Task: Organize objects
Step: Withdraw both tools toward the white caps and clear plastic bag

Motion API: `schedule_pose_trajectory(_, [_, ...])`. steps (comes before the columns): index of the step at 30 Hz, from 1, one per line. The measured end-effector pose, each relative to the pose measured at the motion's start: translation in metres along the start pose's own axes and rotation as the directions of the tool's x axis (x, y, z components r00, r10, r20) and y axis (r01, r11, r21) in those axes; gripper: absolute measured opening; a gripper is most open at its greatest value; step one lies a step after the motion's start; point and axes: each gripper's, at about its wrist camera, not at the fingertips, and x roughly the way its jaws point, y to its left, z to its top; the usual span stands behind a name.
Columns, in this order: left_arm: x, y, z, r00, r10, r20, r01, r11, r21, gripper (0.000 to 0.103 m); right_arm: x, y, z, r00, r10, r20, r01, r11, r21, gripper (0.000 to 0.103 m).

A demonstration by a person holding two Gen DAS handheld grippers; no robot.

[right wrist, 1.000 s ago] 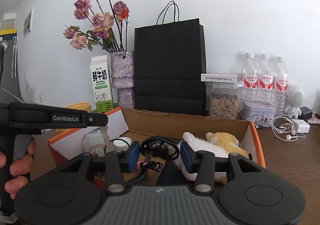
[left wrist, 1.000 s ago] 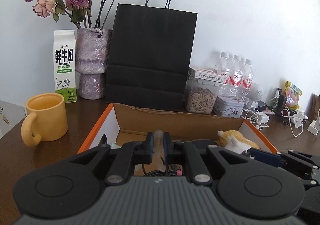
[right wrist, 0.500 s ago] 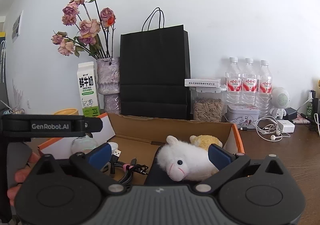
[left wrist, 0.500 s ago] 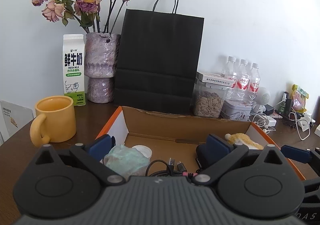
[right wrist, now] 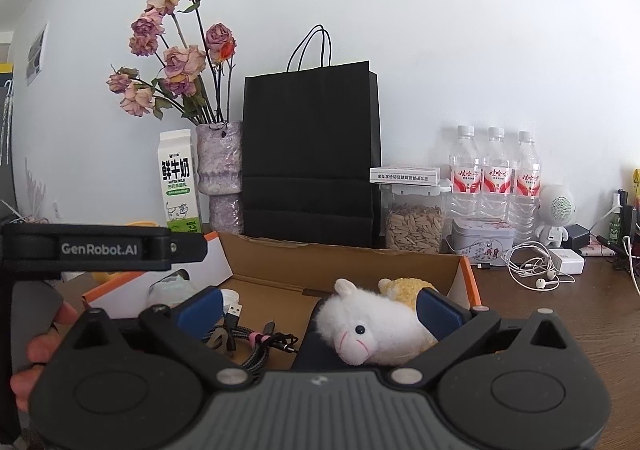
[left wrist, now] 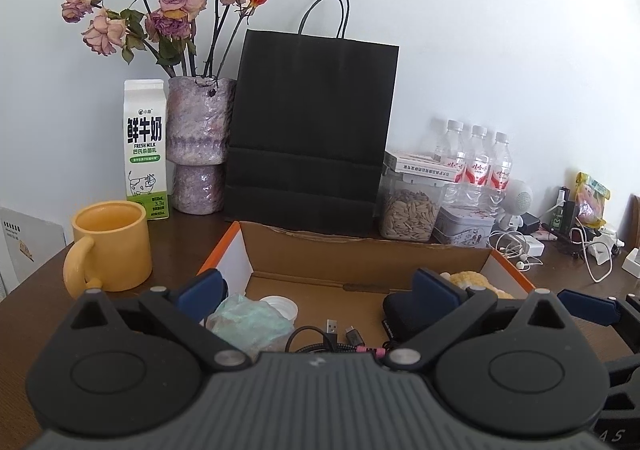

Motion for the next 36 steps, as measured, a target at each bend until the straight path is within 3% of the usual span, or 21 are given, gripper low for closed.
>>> schedule_pose_trajectory(14, [-0.028,0.007,-0.010,0.999,0.017,-0.043,-0.018,1.000,-0.022,0.103,-0.025,0.008,-0.009,1.000,-0.002,-0.026,0.001,1.000,-0.027,0.103])
schedule_pose_trajectory(36, [-0.068,0.036,-0.044,0.981,0.058,-0.185,-0.065,0.998,-0.028,0.103,-0.050,0.021,-0.044,0.985,0.061,-0.162,-0.071,0.996,-0.058,0.103])
